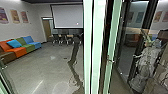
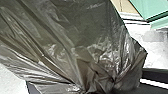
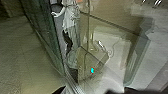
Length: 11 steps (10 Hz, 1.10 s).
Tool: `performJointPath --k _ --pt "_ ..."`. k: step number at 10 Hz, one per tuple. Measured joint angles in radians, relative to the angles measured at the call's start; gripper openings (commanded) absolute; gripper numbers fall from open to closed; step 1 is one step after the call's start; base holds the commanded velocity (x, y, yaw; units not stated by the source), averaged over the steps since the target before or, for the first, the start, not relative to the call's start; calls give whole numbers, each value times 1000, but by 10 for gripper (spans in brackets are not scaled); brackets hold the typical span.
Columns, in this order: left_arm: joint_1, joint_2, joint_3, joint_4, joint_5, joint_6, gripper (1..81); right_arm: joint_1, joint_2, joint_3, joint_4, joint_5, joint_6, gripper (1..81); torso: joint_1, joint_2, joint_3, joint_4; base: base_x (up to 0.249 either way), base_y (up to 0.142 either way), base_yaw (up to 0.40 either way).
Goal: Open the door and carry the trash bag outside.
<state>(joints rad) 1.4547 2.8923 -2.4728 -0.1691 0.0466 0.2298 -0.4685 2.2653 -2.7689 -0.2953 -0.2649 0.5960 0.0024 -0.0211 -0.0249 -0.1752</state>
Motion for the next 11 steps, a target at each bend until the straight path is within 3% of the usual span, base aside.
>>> performJointPath --k 7,8,9,11 --pt "0 -2 0 -1 0 0 10 -3 -3 -1 -8 21 0 811 0 0 0 0 0 0 0" --pt "1 -3 0 -1 0 0 10 -3 0 -2 -13 27 0 811 0 0 0 -5 0 0 0" --pt "3 -3 0 -1 1 0 10 -3 5 -2 -17 44 -3 811 0 0 6 -17 0 0 0" --pt "2 -2 0 -2 1 0 10 -2 7 -2 -39 90 -12 811 0 0 30 -54 0 0 0"
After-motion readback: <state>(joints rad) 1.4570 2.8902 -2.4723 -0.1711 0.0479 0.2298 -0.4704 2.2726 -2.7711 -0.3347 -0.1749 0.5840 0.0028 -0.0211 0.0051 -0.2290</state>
